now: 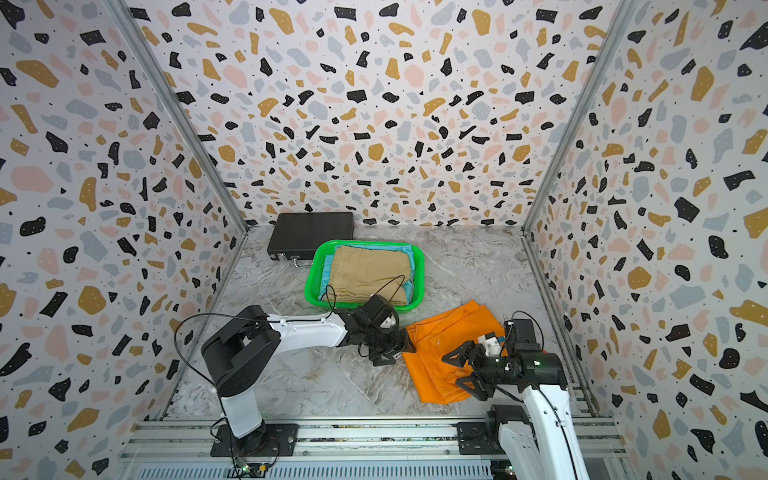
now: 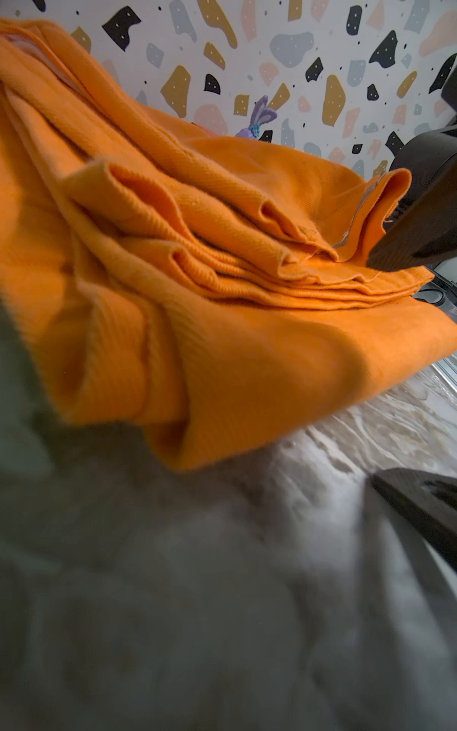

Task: Put the folded long pants in the basket
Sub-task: Move the long pant to the center of the board, then pick up the long pant at the center of the board.

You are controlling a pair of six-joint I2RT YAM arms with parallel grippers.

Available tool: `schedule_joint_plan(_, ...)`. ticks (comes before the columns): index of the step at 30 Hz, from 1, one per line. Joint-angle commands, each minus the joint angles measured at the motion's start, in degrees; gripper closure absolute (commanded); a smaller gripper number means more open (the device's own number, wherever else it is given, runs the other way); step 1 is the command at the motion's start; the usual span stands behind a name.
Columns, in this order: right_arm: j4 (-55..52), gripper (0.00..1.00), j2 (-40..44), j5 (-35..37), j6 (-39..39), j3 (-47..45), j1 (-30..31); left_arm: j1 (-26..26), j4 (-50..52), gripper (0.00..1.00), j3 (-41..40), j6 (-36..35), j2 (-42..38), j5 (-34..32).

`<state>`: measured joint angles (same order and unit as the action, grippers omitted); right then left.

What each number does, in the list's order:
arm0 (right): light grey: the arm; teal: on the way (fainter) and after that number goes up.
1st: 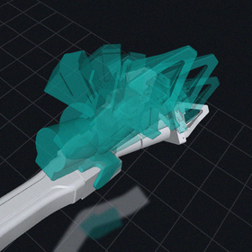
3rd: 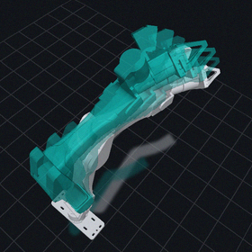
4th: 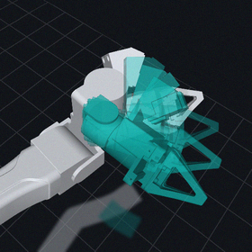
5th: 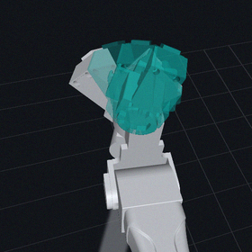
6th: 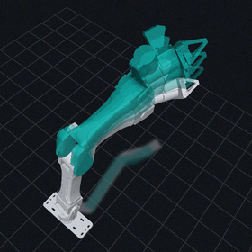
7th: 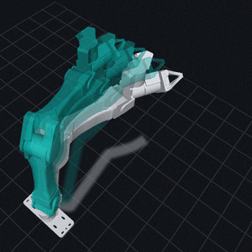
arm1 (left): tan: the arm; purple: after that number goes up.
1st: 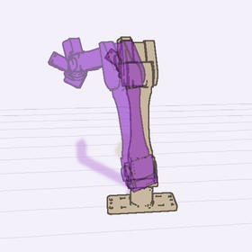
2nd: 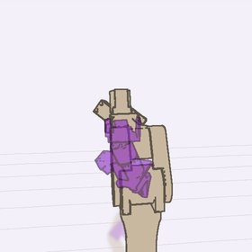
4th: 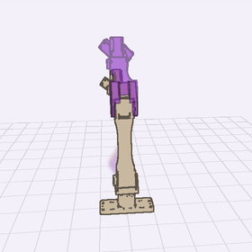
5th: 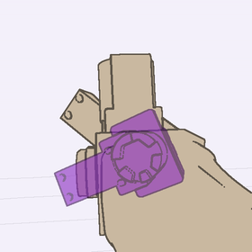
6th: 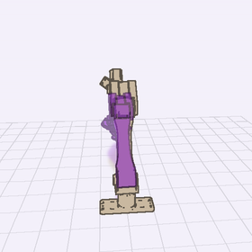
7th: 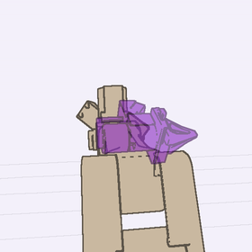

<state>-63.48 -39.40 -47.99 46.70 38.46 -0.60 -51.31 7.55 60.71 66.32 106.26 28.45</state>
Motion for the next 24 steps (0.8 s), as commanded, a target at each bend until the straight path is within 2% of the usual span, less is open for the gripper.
schedule_joint_plan(1,7.8,0.21,-3.1,1.3,0.8,3.6,0.2,-1.0,-1.1,0.26,2.2,0.3,3.0,-1.8)
schedule_joint_plan(5,9.3,0.21,-7.7,3.2,-2.3,7.3,0.2,-1.3,-1.7,0.49,3.6,0.0,4.9,-1.0)
schedule_joint_plan(11,11.9,0.21,-12.0,5.7,-5.1,11.3,0.1,-0.4,-2.4,1.0,2.4,-1.0,3.7,-0.4)
schedule_joint_plan(15,11.6,0.21,-14.4,7.3,-9.1,13.2,0.1,2.4,-1.0,1.0,-0.4,-3.9,0.7,0.8)
schedule_joint_plan(18,9.8,0.21,-16.5,9.9,-13.6,14.8,0.2,4.7,8.0,1.0,-0.6,-10.6,-2.4,1.6)
schedule_joint_plan(24,7.9,0.2,-19.9,15.1,-20.0,15.2,0.1,9.4,20.3,1.0,-4.6,-20.5,-13.8,-0.6)
